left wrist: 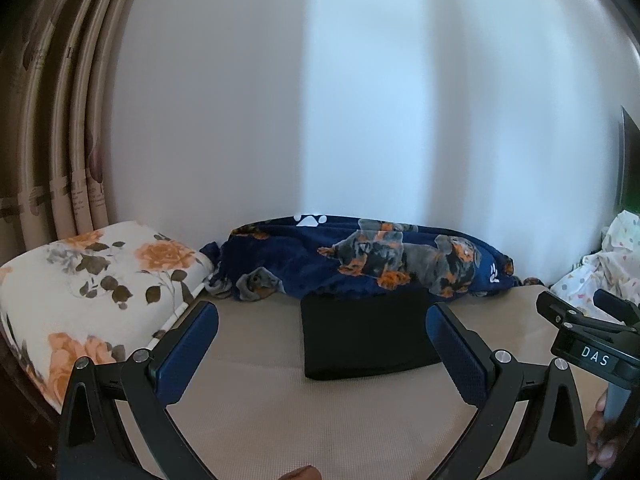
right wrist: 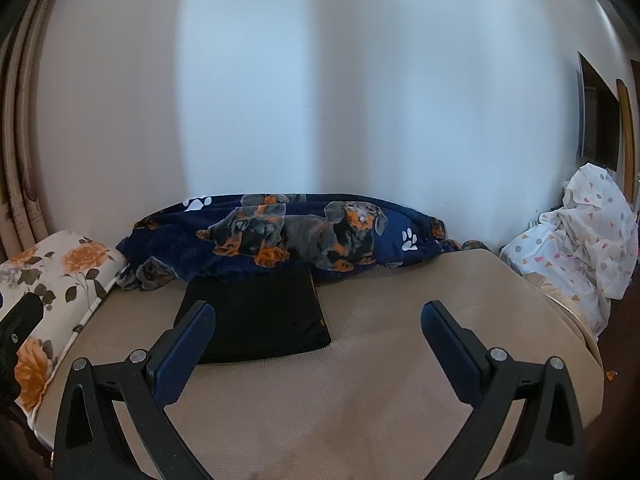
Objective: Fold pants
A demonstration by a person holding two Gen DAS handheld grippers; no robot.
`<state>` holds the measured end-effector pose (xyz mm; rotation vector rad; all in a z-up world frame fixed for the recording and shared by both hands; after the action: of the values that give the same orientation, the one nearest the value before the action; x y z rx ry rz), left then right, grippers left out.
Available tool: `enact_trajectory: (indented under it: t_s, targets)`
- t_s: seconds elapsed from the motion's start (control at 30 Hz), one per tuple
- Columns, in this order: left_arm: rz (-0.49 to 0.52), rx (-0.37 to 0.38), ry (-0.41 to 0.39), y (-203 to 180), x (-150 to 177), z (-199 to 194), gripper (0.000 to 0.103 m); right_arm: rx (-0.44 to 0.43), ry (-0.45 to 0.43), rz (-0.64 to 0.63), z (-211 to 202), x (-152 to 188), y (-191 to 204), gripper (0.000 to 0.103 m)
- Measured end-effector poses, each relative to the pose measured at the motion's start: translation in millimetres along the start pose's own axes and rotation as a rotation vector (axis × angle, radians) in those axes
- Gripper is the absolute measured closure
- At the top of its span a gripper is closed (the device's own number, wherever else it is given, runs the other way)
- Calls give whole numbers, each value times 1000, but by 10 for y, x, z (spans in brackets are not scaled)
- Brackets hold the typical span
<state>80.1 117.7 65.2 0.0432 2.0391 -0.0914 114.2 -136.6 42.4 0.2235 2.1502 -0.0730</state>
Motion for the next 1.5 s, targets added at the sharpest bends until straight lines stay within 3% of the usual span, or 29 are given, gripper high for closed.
enact_trajectory:
  t_s: [0.8,1.5]
  targets:
    - [-33,33,119,114,222,368,0,32,42,-4,210,145,-74,1]
    - [4,31,121,-19,249,514,0,32,60,0,227,240,-127,1]
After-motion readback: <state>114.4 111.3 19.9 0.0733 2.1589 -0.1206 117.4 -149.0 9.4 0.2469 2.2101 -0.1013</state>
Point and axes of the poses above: each gripper's, at about its wrist camera, not at the fingertips, and z roughly the way its jaws point, y to its left, x to its underside, the point moved 9 cm from there along z, roughly the way its jaws point, and after that the axes turned 9 degrees about y, right-handed, at the moved point
